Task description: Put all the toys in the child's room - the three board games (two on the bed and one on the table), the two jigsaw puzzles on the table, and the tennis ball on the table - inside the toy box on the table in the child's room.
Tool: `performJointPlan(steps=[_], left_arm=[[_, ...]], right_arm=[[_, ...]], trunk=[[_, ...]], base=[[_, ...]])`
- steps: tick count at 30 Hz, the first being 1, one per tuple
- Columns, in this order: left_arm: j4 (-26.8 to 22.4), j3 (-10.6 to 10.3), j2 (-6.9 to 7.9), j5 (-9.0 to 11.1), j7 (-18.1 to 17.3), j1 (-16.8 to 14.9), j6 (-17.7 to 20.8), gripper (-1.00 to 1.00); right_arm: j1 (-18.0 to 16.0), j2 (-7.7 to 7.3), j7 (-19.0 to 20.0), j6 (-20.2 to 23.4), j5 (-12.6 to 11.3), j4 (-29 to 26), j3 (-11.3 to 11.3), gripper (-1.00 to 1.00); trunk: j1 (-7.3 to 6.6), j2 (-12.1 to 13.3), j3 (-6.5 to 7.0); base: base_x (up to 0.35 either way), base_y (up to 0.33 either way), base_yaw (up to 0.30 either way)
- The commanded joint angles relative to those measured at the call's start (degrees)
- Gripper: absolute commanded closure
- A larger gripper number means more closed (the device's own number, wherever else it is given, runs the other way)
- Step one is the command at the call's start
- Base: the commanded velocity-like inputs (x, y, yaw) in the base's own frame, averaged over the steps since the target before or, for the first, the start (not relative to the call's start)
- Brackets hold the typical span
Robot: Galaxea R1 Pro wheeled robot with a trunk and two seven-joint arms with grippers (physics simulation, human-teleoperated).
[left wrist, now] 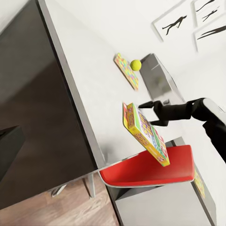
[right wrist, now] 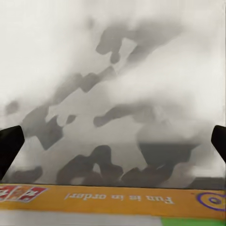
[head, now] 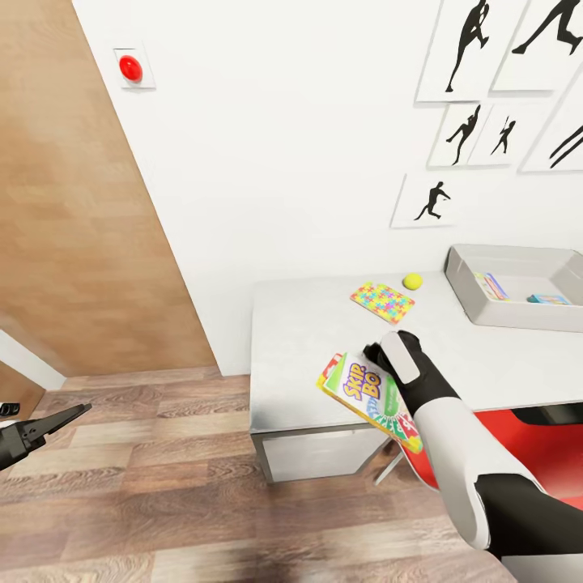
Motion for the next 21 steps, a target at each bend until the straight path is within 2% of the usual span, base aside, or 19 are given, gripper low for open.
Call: performJointPlan(steps=[1,10,16,18,21], left_arm=[[-0.01,0.02,0.01,-0.07,-0.25,-0.03,0.61,-1.0],[-0.01,0.02,0.01,-0.07,-0.25,-0.03,0.61,-1.0],[0.0,0.02,0.01,-0.07,-0.25,-0.03,0.61,-1.0],[-0.01,0.02,0.01,-0.07,-0.25,-0.03,0.61,-1.0],[-0.01,0.02,0.01,-0.07,-0.25,-0.03,0.61,-1.0]], right_arm=[[-0.06,-0.01,-0.47,0.16,-0.35,-0.54,0.02,-1.0],[-0.05,-0.06,-1.89,1.24,-0.34,-12.23,0.03,-1.0],[0.62,-0.06,-5.88,6.63,-0.49,-23.1,0.01,-1.0],[0.93,-0.06,-6.24,7.75,-0.61,-25.65,-0.05,-1.0],[2.3,-0.06,-6.63,12.05,-0.89,-33.06,-0.78,-1.0]], trunk=[[0.01,-0.06,-0.06],[0.01,-0.06,-0.06],[0.01,-0.06,-0.06],[0.01,-0.06,-0.06],[0.01,-0.06,-0.06]], base=[[0.0,0.0,0.0],[0.0,0.0,0.0],[0.0,0.0,0.0],[0.0,0.0,0.0],[0.0,0.0,0.0]])
